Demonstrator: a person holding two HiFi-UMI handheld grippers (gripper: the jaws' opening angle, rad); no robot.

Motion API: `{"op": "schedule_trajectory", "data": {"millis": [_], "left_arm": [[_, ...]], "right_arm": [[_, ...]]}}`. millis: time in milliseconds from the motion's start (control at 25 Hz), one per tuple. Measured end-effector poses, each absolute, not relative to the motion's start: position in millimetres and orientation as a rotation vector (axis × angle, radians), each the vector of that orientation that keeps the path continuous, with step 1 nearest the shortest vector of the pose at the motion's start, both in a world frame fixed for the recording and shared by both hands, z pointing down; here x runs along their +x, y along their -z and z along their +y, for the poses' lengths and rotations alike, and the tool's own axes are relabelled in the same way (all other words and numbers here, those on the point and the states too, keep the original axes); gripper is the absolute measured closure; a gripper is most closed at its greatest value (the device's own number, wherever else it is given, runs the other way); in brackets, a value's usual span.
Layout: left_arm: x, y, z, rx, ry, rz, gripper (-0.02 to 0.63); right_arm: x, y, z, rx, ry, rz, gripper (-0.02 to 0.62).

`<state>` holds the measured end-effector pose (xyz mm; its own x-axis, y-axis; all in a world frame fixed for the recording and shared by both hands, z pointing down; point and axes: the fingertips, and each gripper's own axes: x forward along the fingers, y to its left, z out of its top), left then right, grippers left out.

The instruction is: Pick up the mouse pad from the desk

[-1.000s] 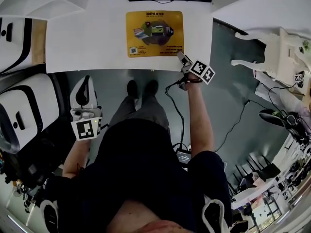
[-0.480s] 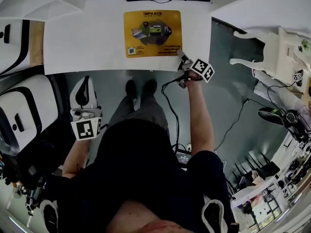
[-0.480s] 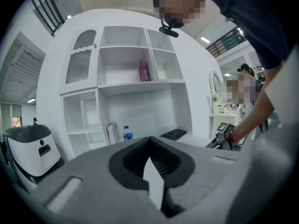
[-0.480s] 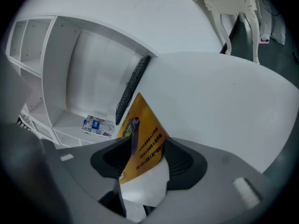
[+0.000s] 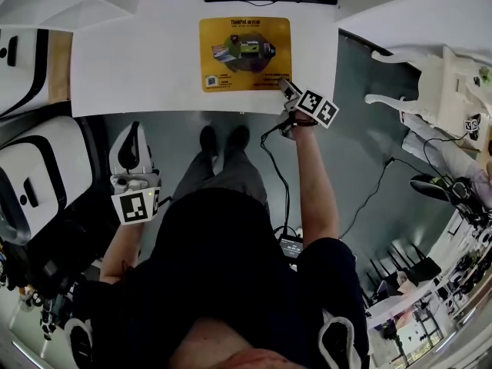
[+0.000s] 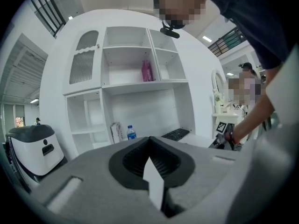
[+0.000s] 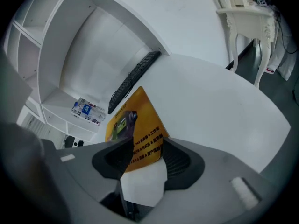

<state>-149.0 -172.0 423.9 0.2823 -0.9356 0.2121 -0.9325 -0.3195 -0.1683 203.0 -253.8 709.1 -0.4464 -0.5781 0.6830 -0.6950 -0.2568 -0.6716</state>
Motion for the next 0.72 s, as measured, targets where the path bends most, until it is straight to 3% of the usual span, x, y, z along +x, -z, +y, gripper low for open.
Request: {"op": "schedule_trajectory", "data": {"millis": [160,240,320,720], "left_arm": [[-153.9,-424.0,-173.5,-2.497,0.423,1.840,0.603],[-154.4,-422.8,-173.2,-2.496,0.419,1.840,0.603],[-153.9,-422.6,-173.3,-2.501,0.418,1.835,0.603],[-148.0,-424.6,-177.2,-2.516,0.416,1.816,0.603]], "right_arm": [[210.1,-710.6,-244.8,1.621,-1.839,-1.800,0.400],[214.7,-712.7,-237.2,1.633,-1.901,-1.775,0.368],[218.2,-714.6,-232.7,1.650,-1.924,-1.762,0.402],[215.1,-712.3,-248.8,1.684,-2.115,-1.791,0.408]]}}
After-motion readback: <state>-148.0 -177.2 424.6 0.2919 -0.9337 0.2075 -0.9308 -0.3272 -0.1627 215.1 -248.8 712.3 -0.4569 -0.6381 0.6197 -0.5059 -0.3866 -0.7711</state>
